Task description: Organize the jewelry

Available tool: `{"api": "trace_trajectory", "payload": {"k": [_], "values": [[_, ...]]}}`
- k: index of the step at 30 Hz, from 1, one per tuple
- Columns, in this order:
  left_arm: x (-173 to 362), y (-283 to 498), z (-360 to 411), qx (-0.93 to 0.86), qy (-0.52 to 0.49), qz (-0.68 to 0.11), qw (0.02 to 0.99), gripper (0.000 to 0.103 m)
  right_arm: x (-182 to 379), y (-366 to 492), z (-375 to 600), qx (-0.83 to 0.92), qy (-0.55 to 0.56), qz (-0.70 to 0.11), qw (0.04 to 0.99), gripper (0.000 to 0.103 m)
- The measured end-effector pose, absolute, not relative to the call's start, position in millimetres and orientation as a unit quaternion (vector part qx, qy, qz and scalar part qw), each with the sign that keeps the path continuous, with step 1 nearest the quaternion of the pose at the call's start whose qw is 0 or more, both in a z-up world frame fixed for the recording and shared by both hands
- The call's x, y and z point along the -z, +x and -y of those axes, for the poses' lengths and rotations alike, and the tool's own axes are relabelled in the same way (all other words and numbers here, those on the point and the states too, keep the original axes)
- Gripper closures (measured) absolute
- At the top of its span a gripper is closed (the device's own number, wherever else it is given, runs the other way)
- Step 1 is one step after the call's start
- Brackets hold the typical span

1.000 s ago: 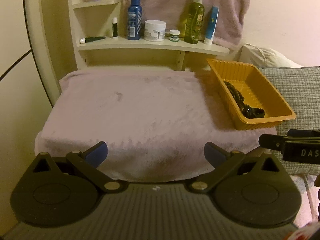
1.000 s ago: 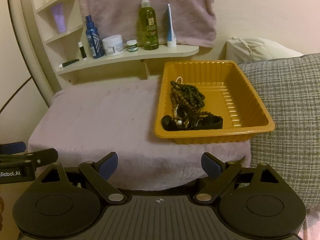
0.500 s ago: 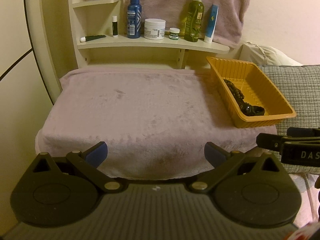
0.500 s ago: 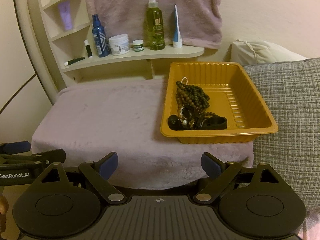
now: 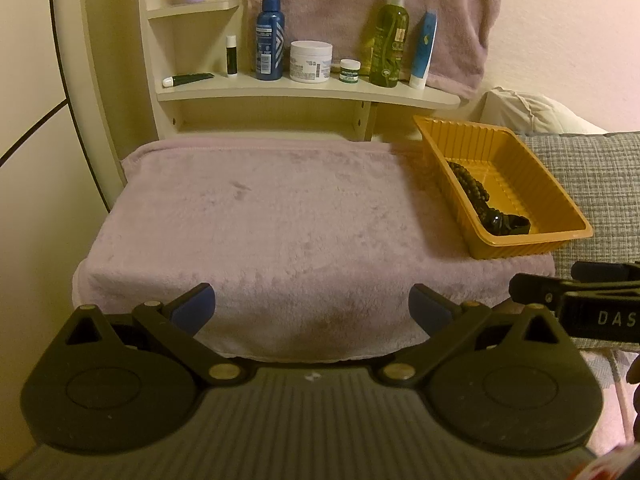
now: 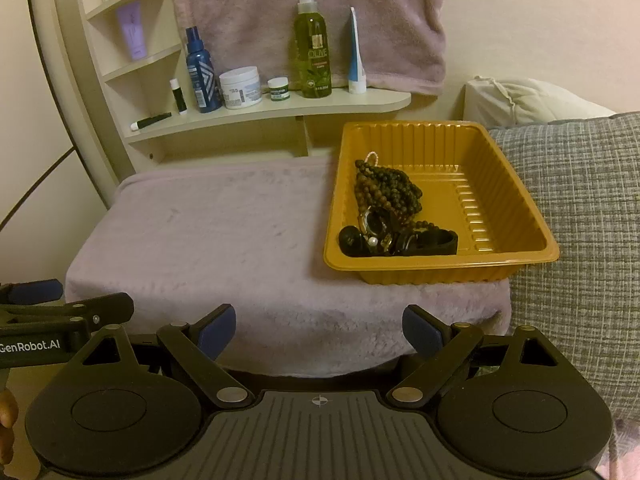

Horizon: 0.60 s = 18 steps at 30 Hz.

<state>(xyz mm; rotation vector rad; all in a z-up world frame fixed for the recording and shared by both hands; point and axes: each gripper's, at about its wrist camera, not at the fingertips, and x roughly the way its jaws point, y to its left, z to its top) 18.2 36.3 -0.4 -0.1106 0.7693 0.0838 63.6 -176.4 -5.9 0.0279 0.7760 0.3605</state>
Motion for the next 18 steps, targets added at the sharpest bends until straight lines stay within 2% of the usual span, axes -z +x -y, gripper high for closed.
{"api": "trace_trajectory", "payload": {"k": [18], "values": [[0.0, 17.8, -35.2, -0.039, -0.055, -0.374, 0.925, 0.001, 7.7, 61.8, 176.7, -0.175, 0.017, -0.377, 0.909, 0.013]]}}
